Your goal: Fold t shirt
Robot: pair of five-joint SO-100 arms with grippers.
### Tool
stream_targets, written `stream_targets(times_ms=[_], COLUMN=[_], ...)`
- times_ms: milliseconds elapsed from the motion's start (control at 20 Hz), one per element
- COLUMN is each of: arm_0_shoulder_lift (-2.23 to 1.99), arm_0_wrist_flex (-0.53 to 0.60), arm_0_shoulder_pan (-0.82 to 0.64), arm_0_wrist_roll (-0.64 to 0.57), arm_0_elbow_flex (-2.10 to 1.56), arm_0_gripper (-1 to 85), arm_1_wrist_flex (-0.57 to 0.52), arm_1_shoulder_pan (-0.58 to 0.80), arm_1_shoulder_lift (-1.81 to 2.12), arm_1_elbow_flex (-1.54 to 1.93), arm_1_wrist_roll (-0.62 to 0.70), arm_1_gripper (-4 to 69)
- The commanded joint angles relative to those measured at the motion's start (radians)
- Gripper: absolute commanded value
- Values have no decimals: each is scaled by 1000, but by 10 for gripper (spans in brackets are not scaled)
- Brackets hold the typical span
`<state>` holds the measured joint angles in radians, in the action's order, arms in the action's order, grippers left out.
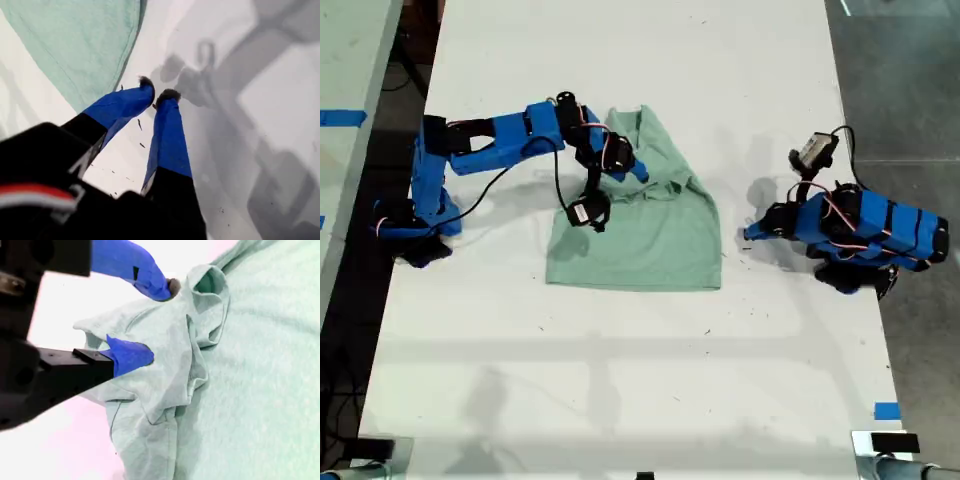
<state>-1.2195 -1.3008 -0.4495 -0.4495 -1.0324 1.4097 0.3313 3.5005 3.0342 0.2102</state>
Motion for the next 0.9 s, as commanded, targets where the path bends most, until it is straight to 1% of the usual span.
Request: stream_targets(times_ms=[0, 100, 150, 300, 400, 450, 500, 650, 750, 800, 850], arm_0_shoulder_lift=[-71, -189, -267, -581, -861, -1015, -1192, -1835, -2233, -2391, -2372], arm_0_wrist_flex=[-15, -74, -109, -195, -193, -163, -107, 140, 239, 278, 334], arm_0_shoulder_pan=[-6, -25, -34, -34, 6, 32, 55, 127, 179, 218, 253], arm_0_wrist_roll=[-9, 5, 15, 49, 106, 138, 175, 318, 402, 439, 459], arm_0_elbow_flex=[48, 46, 44, 3, -133, -256, -431, -1124, -1555, -1752, -1856], arm_0_gripper=[160, 43, 1, 0, 0, 0, 0, 0, 0, 0, 0], arm_1_wrist_flex=[-9, -9, -9, -9, -9, -9, -9, -9, -9, -9, -11], arm_1_shoulder_pan=[-5, -5, -5, -6, -6, -6, -6, -8, -8, -8, -8], arm_1_shoulder_lift=[8, 8, 8, 8, 8, 8, 8, 8, 8, 8, 8], arm_1_elbow_flex=[32, 32, 32, 32, 32, 32, 32, 32, 32, 32, 32], arm_1_wrist_roll=[11, 11, 12, 12, 12, 12, 12, 12, 11, 11, 11], arm_1_gripper=[44, 44, 44, 44, 44, 44, 44, 44, 44, 44, 44])
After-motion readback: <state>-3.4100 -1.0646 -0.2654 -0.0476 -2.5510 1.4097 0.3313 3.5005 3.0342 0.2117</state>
